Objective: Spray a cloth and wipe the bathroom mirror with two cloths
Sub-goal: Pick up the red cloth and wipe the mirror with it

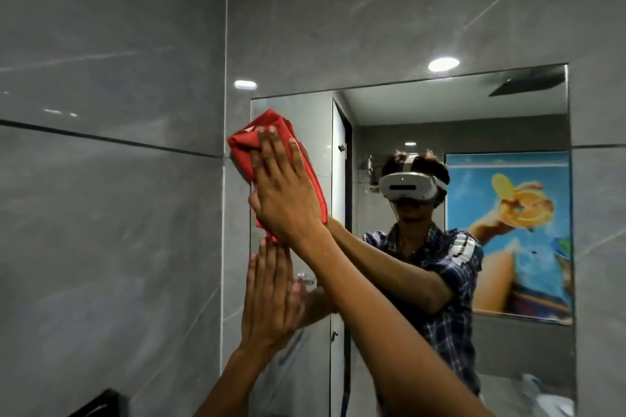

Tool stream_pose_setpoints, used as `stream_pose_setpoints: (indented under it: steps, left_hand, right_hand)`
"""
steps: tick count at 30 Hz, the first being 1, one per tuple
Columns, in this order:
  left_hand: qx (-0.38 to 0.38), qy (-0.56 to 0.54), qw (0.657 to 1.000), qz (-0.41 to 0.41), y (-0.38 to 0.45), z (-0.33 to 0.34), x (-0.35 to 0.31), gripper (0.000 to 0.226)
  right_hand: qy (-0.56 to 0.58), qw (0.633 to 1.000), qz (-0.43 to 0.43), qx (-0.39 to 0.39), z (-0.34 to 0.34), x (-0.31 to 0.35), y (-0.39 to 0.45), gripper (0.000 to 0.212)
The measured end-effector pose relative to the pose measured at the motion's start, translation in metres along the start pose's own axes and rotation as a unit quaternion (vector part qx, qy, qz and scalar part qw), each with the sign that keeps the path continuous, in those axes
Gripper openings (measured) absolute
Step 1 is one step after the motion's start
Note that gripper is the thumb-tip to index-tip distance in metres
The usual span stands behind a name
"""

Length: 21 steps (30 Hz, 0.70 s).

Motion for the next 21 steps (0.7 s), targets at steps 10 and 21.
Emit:
stream_pose_setpoints:
  steps: [10, 21]
  left_hand:
    - [0.045, 0.028, 0.998, -0.024, -0.001, 0.006, 0.01, 0.071]
    - [0.007, 0.031, 0.999, 0.006, -0.003, 0.015, 0.013, 0.07]
  right_hand:
    - [-0.097, 0.976, 0.194, -0.028, -0.043, -0.212, -0.201, 0.082]
    - [-0.054, 0.902, 0.423, -0.073, -0.025, -0.159, -0.221, 0.075]
Point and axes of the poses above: each hand's wrist, its own y-axis towards the middle knuckle, its own z-axis out of the palm, x = y × z, the point moved 5 cm from there along y, towards the middle knuckle, and after that the axes turned 12 degrees about -y, right-handed, at the moved point
